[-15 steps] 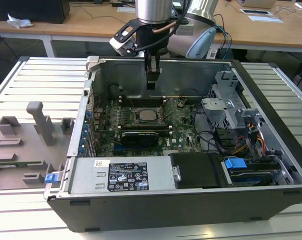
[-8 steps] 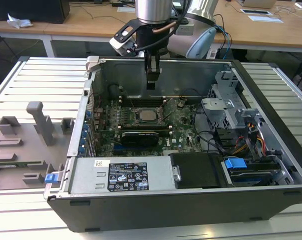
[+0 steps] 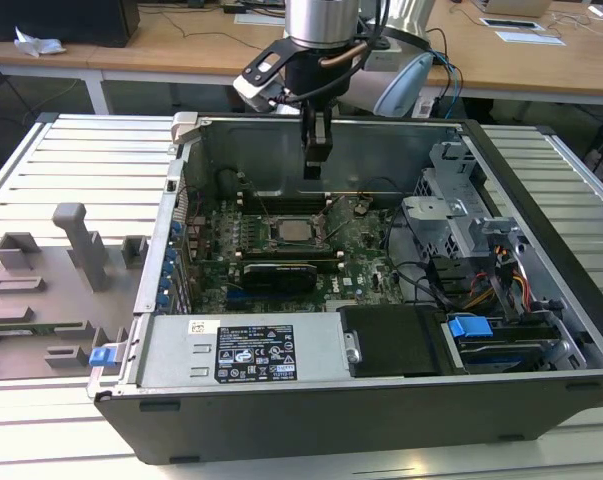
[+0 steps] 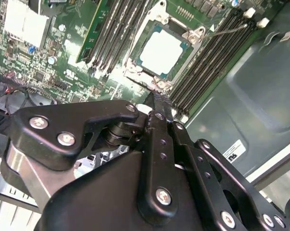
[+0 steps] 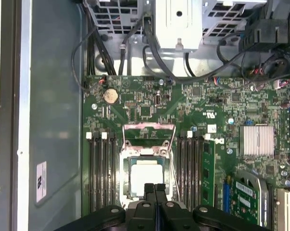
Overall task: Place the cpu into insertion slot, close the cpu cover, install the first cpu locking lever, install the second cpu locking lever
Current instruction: 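Close the cpu cover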
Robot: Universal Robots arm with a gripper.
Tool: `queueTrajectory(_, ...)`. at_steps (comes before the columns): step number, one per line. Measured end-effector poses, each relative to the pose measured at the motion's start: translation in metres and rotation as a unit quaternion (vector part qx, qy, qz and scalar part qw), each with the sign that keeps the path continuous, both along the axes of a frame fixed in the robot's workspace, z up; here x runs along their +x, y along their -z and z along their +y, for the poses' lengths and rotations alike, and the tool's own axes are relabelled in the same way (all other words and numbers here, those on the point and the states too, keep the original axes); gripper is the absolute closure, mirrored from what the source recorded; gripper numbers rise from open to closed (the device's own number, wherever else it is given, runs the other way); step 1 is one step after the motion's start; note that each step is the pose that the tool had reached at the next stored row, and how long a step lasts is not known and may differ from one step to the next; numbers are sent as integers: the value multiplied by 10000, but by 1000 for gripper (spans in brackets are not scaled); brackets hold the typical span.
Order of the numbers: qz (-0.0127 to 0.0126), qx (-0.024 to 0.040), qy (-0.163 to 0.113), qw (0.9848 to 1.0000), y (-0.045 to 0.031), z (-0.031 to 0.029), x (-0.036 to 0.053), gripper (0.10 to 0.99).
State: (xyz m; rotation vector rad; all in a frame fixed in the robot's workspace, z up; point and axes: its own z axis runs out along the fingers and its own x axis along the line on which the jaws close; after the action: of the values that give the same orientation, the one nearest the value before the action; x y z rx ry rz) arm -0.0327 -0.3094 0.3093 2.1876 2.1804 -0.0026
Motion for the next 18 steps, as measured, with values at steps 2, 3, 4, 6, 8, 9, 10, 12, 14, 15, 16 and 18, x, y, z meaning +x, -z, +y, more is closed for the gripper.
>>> queueTrajectory(2, 1, 0, 0, 10000, 0, 0, 72, 980)
queueTrajectory(3, 2, 0, 0, 10000, 0, 0, 121, 980)
queueTrajectory(4, 5, 0, 0, 10000, 0, 0, 197, 980)
queueTrajectory(6, 6, 0, 0, 10000, 0, 0, 239, 980)
queueTrajectory(8, 8, 0, 0, 10000, 0, 0, 287, 980)
queueTrajectory(9, 8, 0, 0, 10000, 0, 0, 300, 980)
queueTrajectory(10, 8, 0, 0, 10000, 0, 0, 328, 980)
queueTrajectory(12, 10, 0, -1, 10000, 0, 0, 356, 980)
queueTrajectory(14, 11, -1, 0, 10000, -1, 0, 392, 980)
queueTrajectory(15, 12, -1, 0, 10000, -1, 0, 420, 980)
queueTrajectory(16, 14, -1, 0, 10000, 0, 0, 465, 980)
queueTrajectory(18, 14, 0, 0, 10000, 1, 0, 505, 980)
